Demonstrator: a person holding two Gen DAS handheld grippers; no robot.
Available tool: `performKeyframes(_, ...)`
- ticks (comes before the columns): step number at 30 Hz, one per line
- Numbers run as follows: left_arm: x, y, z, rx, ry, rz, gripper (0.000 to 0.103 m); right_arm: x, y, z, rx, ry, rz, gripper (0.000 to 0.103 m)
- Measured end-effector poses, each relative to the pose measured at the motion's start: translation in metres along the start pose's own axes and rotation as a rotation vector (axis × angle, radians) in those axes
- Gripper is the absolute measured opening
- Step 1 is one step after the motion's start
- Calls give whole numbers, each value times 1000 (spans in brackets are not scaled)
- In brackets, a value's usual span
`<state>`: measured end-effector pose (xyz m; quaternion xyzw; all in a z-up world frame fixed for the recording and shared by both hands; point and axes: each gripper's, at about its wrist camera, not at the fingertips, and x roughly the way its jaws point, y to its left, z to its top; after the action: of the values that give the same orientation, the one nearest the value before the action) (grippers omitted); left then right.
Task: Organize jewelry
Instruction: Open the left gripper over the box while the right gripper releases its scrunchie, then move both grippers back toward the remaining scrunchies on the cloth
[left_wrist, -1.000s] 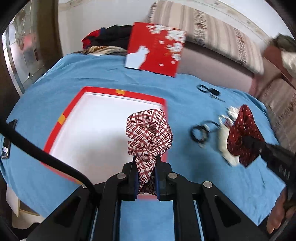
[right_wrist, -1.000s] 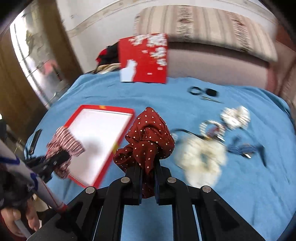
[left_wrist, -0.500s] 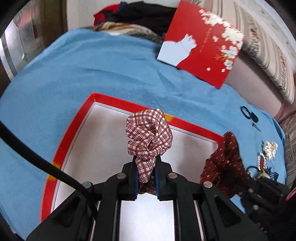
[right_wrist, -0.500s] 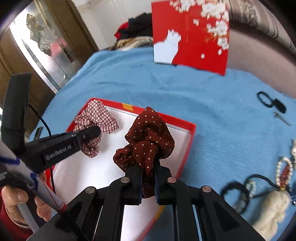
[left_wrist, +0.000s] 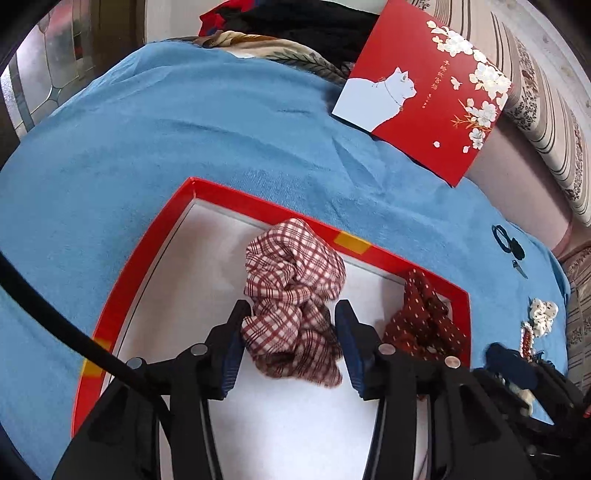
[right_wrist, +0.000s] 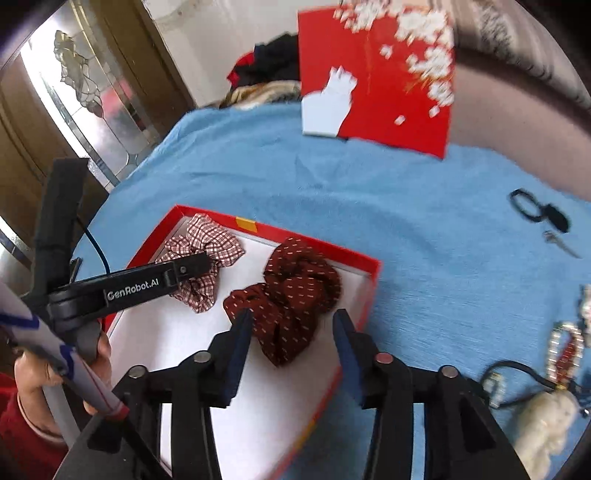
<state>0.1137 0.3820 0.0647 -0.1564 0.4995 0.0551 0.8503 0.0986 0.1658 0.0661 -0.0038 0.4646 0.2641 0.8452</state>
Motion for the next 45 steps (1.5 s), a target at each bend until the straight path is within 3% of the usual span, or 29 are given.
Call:
performKeyframes(5, -31, -2, -19, -5, -37, 0, 50, -5, -10, -22, -7, 15, -118, 49)
performKeyframes(6, -37, -1, -23, -5, -49, 2, 53, 1, -11, -25, 0, 35, -123, 45)
performKeyframes(8, -37, -1, -27, -1, -52, 20, 55, 12, -12, -28, 19, 65, -124, 22)
performKeyframes(11, -24, -2, -21, 15, -32, 85, 55, 20, -14, -29, 60, 78, -109, 13)
performKeyframes(13, -14, 0, -13, -10, -32, 59, 55, 19, -9, -29, 49, 76, -127, 10)
performKeyframes(19, 10, -16, -8, 16, 10, 27, 54, 17, -3, -33, 29, 71, -175, 10)
performKeyframes(24, -24, -23, -18, 43, -44, 39, 54, -3, -3, -35, 37, 36, -127, 12)
performKeyframes(26, -47, -22, -29, 50, -74, 70, 54, -27, -2, -41, 40, 6, -120, 19)
performKeyframes(30, -94, -32, -71, 38, -100, 107, 58, -77, -14, -72, 26, -46, -139, 36)
performKeyframes(35, -121, -65, -129, 25, -64, 68, 60, -122, -43, -128, 6, -44, -246, 38)
performKeyframes(40, -145, -111, -184, 20, -86, 26, 60, -156, -78, -174, 43, -23, -336, 40)
performKeyframes(45, -161, -162, -232, 126, -132, 45, 60, -192, -122, -216, 187, -31, -392, 45)
